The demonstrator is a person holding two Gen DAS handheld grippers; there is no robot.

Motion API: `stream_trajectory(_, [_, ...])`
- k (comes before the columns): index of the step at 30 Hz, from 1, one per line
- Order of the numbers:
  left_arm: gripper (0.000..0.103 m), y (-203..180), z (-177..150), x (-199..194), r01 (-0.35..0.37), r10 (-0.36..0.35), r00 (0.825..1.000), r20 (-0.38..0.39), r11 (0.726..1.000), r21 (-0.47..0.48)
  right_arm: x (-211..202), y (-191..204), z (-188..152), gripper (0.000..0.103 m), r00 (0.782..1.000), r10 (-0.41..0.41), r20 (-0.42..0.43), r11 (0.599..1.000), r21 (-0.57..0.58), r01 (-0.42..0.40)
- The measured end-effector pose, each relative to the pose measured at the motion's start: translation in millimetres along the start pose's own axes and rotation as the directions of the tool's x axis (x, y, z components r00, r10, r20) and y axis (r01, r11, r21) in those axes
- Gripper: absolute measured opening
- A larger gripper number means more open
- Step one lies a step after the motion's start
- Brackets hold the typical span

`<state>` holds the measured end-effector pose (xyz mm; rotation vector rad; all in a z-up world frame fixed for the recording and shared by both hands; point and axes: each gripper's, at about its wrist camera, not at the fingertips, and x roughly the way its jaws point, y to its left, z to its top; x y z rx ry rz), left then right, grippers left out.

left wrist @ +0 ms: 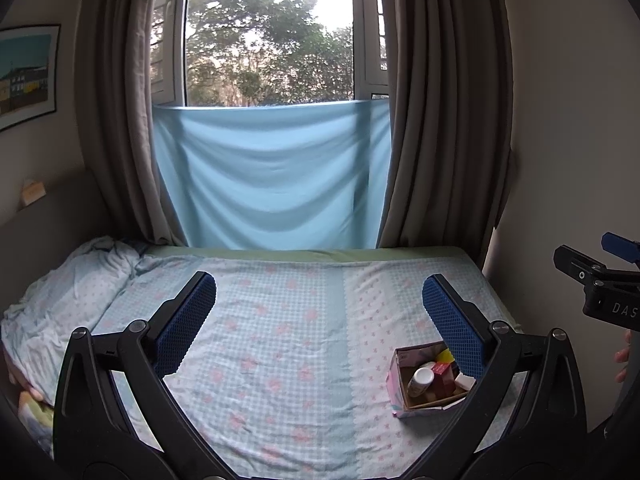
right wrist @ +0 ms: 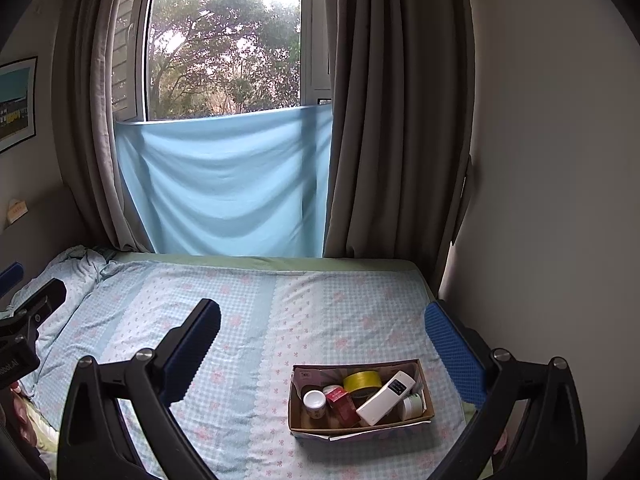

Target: Organize rigid objects

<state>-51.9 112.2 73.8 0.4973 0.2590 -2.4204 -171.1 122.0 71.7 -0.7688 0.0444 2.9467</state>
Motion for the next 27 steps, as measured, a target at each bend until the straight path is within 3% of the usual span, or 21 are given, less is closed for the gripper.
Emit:
stream_trajectory(4, [0.103, 1.2, 0.2, 1.3, 0.015, -0.015, 1.000, -0.005, 1.000, -0.013, -1.3, 0.3, 0.2, 0.102, 1.000, -0.006, 0.002, 1.000, -0.004, 0.006])
stream_trajectory(17, [0.103, -10.3, -0.6, 7.1, -0.046, 0.046, 0.999, -0.013, 0.998, 0.047, -3.3, 0.4, 1.1, 0.102, 1.000, -0.012, 0.005, 1.000, -0.009, 0.012])
stream_trajectory(27, [0.103, -9.0, -2.5, 7.4, 0.011, -0.011, 1.000, 0.024, 1.000, 0.023, -0.4, 2.6, 1.4, 0.102, 1.000, -0.012, -0.004, 1.000, -0.007, 0.012])
